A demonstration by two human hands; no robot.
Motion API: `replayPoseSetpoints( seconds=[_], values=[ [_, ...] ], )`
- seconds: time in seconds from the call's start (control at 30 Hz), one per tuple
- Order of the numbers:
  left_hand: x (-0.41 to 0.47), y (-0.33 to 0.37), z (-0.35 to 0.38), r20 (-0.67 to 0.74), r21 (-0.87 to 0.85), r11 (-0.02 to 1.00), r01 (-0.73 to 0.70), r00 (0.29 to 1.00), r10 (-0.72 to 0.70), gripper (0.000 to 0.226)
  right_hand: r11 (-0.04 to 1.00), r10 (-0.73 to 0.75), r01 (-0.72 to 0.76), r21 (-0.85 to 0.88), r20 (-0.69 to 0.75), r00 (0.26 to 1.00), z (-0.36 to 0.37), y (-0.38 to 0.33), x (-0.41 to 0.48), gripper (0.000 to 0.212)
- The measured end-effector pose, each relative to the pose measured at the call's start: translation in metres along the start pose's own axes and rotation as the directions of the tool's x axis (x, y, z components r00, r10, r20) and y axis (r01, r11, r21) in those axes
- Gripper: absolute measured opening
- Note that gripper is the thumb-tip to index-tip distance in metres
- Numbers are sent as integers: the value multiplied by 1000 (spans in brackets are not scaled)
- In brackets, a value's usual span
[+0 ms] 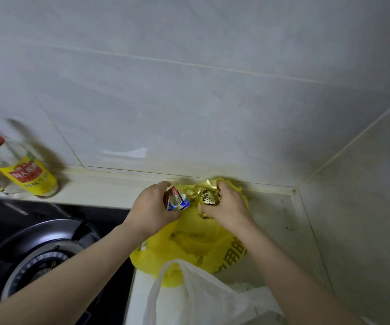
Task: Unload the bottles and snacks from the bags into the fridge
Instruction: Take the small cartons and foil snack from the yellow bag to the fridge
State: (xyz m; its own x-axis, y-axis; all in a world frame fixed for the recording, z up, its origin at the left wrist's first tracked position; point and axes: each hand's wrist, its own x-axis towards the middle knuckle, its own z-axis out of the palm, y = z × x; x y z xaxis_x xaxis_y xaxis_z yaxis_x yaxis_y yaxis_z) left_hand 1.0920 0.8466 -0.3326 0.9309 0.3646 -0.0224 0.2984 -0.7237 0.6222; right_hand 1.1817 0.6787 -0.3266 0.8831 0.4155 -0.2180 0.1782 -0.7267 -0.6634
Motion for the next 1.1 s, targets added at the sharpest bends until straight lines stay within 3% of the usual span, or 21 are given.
replayPoseSetpoints(
  seconds=[0.13, 0.33, 0.57, 0.73, 0.93, 1.1],
  values=[
    [-12, 16, -21, -101, -117, 993, -2, 995, -10, 34, 977, -25, 42, 207, -84, 996, -19, -17, -25, 34],
    [-42, 44, -60, -200, -234, 972, 3, 978, -52, 27, 919, 6, 83, 385, -224, 974, -42, -46, -62, 28],
    [-90, 82, -119, -277, -398, 917, -29, 957, -90, 28, 811, -10, 251, 529, -416, 909, -75, -99, -121, 19],
    [-129, 94, -158, -228, -625, 778, -61, 968, -107, 29, 753, -32, 337, 565, -480, 877, -85, -139, -168, 15],
    [-161, 81, -196, -240, -651, 741, -163, 971, 3, 25, 764, -53, 362, 534, -507, 860, -75, -172, -210, 14],
    [-174, 63, -208, -251, -709, 683, -175, 968, -12, 26, 790, -33, 327, 518, -498, 867, -54, -188, -223, 13]
  ],
)
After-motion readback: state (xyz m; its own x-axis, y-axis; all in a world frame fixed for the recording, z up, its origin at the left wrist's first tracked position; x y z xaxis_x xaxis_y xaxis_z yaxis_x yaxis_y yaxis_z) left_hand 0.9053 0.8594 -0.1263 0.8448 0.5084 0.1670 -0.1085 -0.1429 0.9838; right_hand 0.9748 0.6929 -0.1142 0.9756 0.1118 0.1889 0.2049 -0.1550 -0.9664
